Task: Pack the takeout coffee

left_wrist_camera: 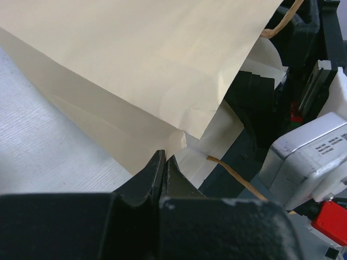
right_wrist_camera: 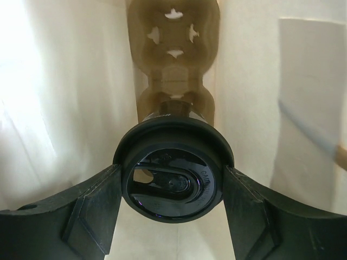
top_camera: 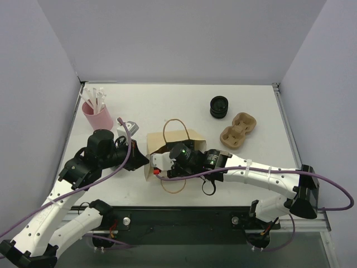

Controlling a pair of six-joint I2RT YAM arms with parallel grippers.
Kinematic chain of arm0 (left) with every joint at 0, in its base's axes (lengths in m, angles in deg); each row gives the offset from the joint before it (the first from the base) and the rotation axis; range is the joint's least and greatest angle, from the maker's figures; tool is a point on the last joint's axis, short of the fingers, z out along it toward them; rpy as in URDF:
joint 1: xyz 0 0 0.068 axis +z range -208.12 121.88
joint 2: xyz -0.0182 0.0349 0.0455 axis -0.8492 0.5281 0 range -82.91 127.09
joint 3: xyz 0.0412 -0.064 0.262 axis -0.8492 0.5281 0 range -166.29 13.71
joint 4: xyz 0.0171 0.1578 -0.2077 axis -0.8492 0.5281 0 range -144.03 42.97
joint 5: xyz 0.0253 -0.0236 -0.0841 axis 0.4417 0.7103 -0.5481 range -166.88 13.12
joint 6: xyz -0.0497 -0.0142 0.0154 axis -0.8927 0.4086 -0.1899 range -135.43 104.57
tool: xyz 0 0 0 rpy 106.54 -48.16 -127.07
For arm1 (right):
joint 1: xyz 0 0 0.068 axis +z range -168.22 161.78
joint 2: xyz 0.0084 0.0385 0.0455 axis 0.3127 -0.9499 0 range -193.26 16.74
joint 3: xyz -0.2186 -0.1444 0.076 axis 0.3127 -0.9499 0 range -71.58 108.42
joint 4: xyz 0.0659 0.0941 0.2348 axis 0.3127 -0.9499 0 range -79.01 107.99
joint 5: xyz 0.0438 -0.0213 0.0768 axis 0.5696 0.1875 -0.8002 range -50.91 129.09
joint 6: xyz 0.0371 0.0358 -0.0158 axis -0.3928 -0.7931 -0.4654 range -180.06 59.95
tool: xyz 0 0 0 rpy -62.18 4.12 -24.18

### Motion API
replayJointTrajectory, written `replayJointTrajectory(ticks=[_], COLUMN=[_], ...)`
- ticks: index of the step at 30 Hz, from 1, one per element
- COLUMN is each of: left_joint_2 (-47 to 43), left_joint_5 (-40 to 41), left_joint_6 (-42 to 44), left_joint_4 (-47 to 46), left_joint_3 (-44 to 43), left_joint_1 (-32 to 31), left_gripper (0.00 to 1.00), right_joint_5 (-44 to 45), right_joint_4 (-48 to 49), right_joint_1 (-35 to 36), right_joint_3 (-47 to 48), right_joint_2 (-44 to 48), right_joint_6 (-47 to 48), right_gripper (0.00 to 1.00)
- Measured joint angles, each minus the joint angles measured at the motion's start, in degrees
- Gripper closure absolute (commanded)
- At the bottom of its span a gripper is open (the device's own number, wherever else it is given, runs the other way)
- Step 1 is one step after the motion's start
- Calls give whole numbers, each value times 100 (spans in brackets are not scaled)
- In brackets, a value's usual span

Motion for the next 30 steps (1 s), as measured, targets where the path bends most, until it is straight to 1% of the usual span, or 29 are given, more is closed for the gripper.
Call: replayJointTrajectory(ticks=[7, 17, 25, 30], left_joint_2=[20, 61, 66, 68], left_joint_5=[-37, -138, -140, -155], left_joint_6=[-15, -52, -52, -92], left_joint_4=[-46, -48, -46, -46], left_joint_3=[-2, -2, -2, -2], left_joint_1=[0, 0, -4, -4], left_gripper=[100, 100, 100, 100], right_joint_5=[-92, -487, -675, -793], right_joint_4=[26, 114, 173, 433], right_joint_1=[-136, -413, -461, -560], right_joint_3=[116, 151, 542, 315], right_joint_2=[-4, -81, -219, -212], right_joint_6=[227, 765, 1047, 1252], right_gripper=[63, 63, 63, 63])
